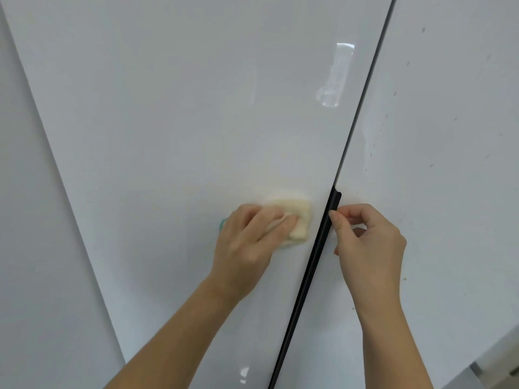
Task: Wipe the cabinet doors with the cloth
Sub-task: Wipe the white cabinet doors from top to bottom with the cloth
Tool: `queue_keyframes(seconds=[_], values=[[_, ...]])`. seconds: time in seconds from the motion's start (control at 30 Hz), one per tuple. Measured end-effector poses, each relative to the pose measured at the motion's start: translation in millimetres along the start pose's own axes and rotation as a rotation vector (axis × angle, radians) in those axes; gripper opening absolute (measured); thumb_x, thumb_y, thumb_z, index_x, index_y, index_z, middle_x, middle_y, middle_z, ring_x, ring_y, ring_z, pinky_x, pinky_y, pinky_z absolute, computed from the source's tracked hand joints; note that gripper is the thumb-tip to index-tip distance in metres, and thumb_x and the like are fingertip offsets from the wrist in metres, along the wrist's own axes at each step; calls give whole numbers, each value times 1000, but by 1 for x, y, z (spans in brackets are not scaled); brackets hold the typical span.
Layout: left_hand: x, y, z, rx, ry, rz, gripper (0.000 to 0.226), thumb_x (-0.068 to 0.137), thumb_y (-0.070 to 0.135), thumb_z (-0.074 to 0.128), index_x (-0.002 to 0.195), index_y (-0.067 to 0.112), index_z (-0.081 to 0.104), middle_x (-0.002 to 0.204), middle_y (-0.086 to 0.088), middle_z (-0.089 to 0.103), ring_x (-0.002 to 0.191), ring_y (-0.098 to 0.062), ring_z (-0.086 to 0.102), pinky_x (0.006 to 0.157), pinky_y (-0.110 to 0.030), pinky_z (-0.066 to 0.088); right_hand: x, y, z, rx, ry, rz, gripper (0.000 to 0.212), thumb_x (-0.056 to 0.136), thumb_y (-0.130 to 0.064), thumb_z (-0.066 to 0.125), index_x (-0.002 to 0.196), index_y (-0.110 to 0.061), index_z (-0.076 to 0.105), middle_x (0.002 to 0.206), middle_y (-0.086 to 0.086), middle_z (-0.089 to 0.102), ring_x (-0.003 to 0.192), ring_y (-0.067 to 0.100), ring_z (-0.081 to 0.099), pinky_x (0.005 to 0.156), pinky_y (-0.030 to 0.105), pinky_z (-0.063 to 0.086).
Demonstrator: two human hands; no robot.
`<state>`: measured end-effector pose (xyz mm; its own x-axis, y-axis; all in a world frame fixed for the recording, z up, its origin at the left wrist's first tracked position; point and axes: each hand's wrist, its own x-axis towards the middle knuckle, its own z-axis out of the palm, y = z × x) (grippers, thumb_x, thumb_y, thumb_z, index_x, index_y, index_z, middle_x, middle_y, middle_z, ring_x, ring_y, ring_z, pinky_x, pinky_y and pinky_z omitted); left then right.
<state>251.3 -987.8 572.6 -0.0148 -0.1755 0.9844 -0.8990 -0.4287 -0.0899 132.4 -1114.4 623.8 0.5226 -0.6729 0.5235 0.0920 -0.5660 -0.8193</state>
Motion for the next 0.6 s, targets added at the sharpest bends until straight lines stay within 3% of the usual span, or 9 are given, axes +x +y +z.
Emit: queue_keyframes(seconds=[0.1, 0.3, 0.47, 0.6], values=[[-24, -9, -19, 36, -59, -28, 25, 87, -7, 65, 101, 12, 75, 103, -6, 63, 83, -28, 53, 67, -38, 51, 0, 1, 1, 11, 4, 9, 17, 89, -26, 67, 75, -35, 63, 74, -20, 63, 63, 19, 62, 58, 19, 41], [4, -59, -45, 144, 127, -218, 17, 90, -5, 60, 97, 2, 74, 104, -11, 56, 91, -34, 51, 77, -33, 45, -3, 0, 3, 9, 31, -1, 16, 90, -25, 66, 78, -34, 62, 78, -23, 63, 62, 17, 61, 54, 9, 40], [-57, -57, -51, 133, -6, -265, 27, 83, -10, 61, 100, 8, 69, 107, -7, 53, 93, -31, 52, 67, -32, 48, -3, 0, 6, 5, 57, 2, 16, 90, -26, 65, 77, -34, 61, 76, -23, 62, 63, 18, 62, 59, 24, 43], [-36, -98, -74, 178, 101, -467, 29, 78, -14, 62, 100, 4, 64, 108, -11, 49, 96, -35, 54, 71, -30, 44, -4, 0, 6, -14, 59, -14, 15, 91, -25, 64, 78, -32, 61, 75, -14, 63, 65, 21, 63, 62, 26, 44]])
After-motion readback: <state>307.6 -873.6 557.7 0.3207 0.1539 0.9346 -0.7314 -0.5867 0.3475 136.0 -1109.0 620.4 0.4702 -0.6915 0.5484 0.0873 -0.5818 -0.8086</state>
